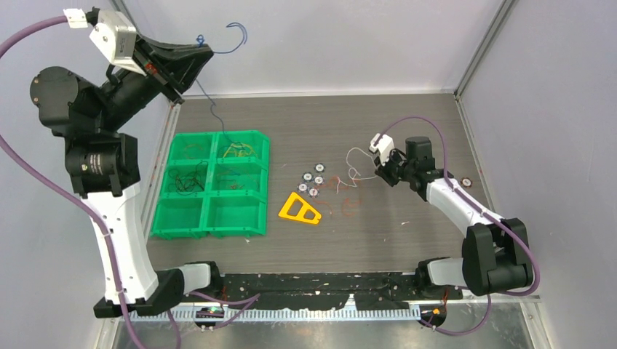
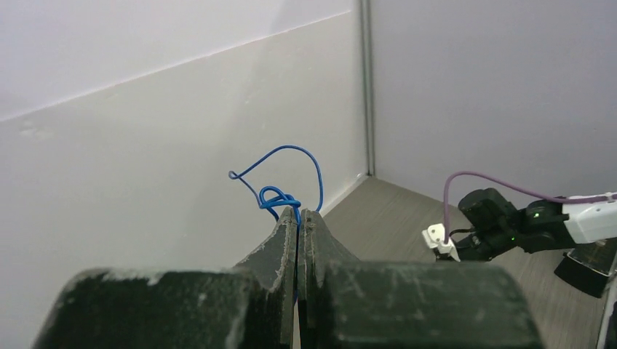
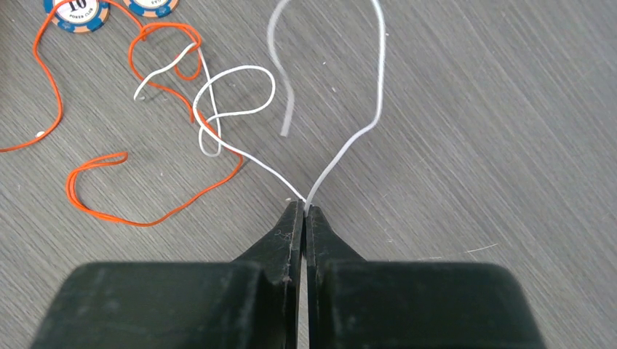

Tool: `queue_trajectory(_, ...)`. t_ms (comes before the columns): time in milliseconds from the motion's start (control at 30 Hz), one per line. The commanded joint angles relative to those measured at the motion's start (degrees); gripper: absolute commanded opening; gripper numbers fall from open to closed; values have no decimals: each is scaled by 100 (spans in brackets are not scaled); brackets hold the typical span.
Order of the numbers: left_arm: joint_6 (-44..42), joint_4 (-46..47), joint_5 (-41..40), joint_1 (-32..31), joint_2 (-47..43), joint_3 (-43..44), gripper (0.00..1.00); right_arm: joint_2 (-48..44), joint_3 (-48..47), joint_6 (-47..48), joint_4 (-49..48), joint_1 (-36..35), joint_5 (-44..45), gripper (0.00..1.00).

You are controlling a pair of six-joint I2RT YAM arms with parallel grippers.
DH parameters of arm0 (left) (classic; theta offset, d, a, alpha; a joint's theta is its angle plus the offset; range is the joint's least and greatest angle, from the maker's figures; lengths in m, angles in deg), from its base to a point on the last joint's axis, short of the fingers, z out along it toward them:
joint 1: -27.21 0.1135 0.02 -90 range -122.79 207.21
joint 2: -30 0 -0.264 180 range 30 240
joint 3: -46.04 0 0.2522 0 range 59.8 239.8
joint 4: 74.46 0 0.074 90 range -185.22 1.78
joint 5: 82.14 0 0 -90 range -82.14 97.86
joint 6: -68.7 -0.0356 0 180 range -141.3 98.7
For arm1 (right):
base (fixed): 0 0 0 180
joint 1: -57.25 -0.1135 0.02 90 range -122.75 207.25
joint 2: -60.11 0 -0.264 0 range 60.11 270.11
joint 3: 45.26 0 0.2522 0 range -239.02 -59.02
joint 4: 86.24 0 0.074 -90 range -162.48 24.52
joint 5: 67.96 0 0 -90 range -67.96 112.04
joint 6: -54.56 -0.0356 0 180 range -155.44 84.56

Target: Untangle the cables

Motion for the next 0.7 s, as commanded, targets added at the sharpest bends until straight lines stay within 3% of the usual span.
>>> queue_trajectory(0,-26,-448,-102,501,-317,-576,0,43,-357,84,7,-2,-106,6)
queue_trajectory(433,-371,-864,142,1069,-1397,-2586,0,185,-506,59,130,-5,-181,5)
queue_trajectory(667,-98,-879,265,1139,-1402,-1753,0,199,-492,85,180,1,-209,5)
